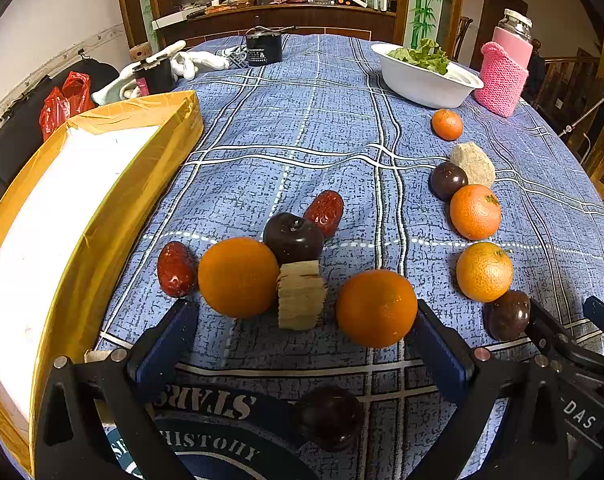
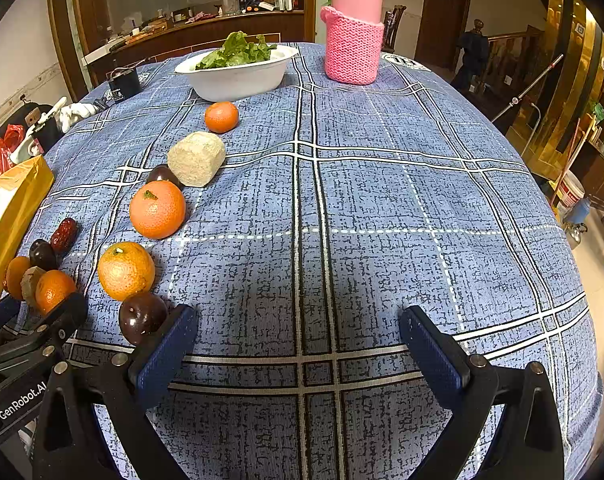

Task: Organize fruits

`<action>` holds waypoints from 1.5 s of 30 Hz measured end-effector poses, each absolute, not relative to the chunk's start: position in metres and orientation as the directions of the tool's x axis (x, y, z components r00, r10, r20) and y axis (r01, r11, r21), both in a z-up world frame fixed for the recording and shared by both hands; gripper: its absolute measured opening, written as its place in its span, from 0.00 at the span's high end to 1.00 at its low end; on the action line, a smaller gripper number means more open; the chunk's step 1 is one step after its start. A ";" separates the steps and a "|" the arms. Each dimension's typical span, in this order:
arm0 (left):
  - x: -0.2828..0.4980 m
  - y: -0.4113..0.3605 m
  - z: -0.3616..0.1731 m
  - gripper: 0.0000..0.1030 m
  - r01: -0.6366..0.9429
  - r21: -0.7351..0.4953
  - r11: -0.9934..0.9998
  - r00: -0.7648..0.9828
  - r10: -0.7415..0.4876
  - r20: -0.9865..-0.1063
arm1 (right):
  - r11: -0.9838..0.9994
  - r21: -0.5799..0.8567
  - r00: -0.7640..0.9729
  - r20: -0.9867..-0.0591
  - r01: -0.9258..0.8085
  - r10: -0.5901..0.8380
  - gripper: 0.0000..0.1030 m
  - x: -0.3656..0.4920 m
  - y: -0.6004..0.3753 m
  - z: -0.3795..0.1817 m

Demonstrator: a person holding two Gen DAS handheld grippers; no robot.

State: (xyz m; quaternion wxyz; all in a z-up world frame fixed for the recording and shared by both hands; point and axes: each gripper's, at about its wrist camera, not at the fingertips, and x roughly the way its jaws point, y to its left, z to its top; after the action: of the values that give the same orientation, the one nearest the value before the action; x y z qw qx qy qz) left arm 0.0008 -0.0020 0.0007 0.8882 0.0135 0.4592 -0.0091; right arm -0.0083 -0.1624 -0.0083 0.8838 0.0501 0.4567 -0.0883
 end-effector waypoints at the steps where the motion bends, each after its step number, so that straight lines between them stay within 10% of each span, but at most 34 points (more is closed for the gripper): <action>1: 0.001 -0.001 0.001 0.00 0.028 0.016 0.999 0.577 -0.004 -0.817 | 0.981 0.011 0.560 -0.822 0.196 -0.102 0.00 -0.008 -0.163 -0.008; 11: 0.001 0.003 0.004 0.01 0.124 0.000 0.992 0.511 -0.064 -0.857 | 0.981 0.014 0.527 -0.844 0.194 -0.093 0.00 -0.016 -0.160 -0.007; 15: -0.025 0.023 0.036 0.33 0.242 -0.124 0.962 0.523 -0.238 -0.818 | 0.984 0.006 0.522 -0.848 0.179 -0.090 0.02 -0.020 -0.160 -0.005; 24: -0.055 0.107 0.107 0.22 0.300 -0.079 0.951 0.683 -0.273 -0.677 | 0.994 0.041 0.669 -0.743 0.097 -0.035 0.21 -0.058 -0.151 0.035; 29: -0.065 0.120 0.089 0.66 0.372 -0.167 0.913 0.627 -0.380 -0.681 | 0.993 0.114 0.649 -0.754 -0.028 0.105 0.42 -0.041 -0.126 0.030; 45: -0.060 0.085 0.041 0.65 0.506 -0.058 0.861 0.510 -0.352 -0.785 | 0.986 0.160 0.597 -0.786 -0.056 0.162 0.48 -0.015 -0.126 0.002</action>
State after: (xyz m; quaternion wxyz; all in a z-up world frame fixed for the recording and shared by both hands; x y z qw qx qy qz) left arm -0.0605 0.0850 0.0411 0.8643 0.0894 0.4282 -0.2482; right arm -0.0151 -0.1258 0.0016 0.8916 0.0594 0.4448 0.0610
